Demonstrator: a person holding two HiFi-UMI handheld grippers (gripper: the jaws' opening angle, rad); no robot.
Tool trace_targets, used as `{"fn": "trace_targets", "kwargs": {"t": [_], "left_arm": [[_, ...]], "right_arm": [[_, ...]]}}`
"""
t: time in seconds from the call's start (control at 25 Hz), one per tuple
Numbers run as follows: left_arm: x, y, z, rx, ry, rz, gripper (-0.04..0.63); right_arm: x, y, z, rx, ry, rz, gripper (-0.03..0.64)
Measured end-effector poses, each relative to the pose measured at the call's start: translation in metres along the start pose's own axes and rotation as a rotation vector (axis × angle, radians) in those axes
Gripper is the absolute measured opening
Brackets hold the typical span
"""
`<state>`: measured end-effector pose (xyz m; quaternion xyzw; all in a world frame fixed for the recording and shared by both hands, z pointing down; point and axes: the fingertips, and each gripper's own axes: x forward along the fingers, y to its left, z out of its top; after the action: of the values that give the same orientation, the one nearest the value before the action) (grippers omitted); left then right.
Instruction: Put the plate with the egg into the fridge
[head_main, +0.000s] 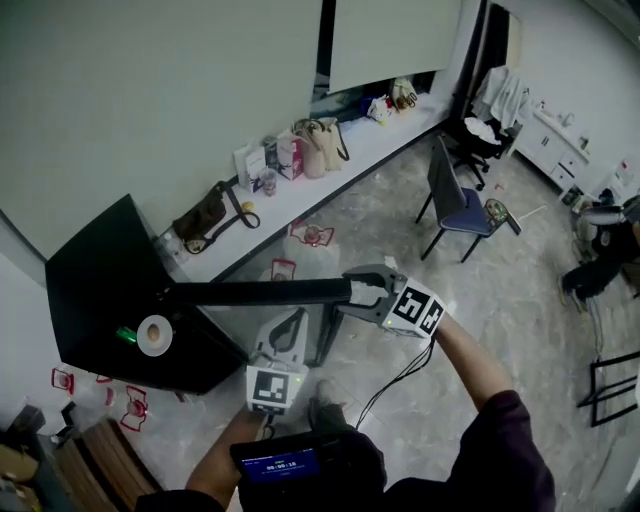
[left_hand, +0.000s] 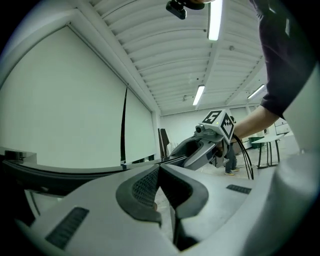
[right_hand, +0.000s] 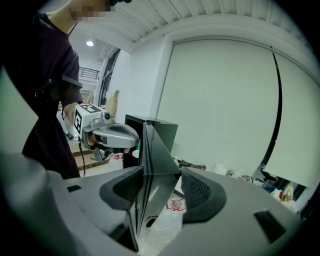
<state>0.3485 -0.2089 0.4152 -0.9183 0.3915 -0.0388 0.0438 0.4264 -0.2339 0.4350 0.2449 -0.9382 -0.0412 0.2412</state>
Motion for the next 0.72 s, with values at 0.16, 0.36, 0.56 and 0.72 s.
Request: {"fn": "trace_targets", "kwargs": {"t": [0.16, 0.36, 0.56, 0.72], "left_arm": [[-0.044, -0.017, 0.002, -0.046, 0.001, -0.018, 0.009], [-0.093, -0.019, 0.01, -0.108, -0.015, 0.02, 0.009], [-0.137, -0.012, 0.008, -0.133, 0.002, 0.105, 0.009], [-0.176, 0.002, -0.004, -0.127, 0.027, 0.217, 0.009]], "right_arm": [[-0.018, 0.061, 0.014, 0.011, -0.007, -0.023, 0.255], [-0.044, 0.115, 0.025, 0.042, -0.097, -0.002, 0.255], [-0.057, 0.107, 0.02, 0.107, -0.152, -0.023, 0.157], [-0.022, 0.139, 0.038, 0.049, -0.203, 0.119, 0.009]]}}
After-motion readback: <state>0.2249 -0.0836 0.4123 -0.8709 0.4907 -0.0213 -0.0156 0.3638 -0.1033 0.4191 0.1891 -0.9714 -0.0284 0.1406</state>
